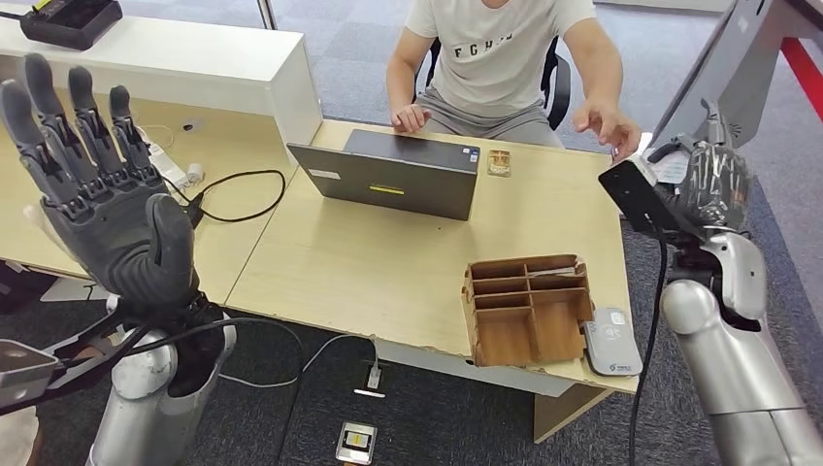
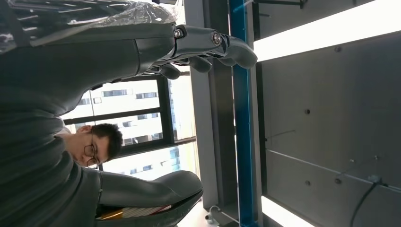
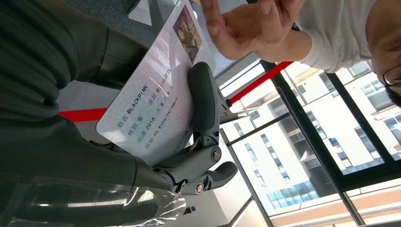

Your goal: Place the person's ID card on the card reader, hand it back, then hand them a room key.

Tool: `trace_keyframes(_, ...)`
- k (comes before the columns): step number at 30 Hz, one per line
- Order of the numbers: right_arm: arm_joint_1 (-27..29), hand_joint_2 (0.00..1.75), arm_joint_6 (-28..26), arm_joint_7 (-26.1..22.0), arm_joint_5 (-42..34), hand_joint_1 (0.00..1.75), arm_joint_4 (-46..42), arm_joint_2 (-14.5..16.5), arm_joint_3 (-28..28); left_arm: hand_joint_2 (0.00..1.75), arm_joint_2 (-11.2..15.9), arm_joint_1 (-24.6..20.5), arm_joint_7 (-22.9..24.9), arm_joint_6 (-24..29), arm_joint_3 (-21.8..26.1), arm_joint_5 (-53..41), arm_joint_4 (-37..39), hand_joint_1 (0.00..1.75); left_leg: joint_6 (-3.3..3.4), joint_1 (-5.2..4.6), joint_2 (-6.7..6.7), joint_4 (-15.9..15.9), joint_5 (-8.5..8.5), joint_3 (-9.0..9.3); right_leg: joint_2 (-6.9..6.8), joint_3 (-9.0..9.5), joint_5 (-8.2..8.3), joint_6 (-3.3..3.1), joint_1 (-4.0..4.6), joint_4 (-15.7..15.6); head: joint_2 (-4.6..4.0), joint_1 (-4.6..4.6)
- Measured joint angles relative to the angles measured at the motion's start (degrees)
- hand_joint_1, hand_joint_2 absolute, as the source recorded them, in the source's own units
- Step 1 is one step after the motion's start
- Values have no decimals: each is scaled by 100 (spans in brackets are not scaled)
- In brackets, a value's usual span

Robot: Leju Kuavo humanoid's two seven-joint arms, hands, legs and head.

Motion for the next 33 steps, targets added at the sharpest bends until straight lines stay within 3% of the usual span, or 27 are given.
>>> trace_keyframes(15, -710, 175, -60, -177, -60, 175, 1353, 659, 574, 175, -44, -45, -30, 15, -5, 90, 140, 0, 0, 0, -1, 0, 0, -3, 0, -4, 0, 0, 0, 0, 0, 0)
trace_keyframes(33, -831, 175, -51, -104, 28, 175, 2048, 747, 920, 175, -23, -116, 127, 340, -16, 188, 168, 0, -1, 0, -3, 2, -1, -4, 0, -7, -1, 0, 1, 0, 0, 0)
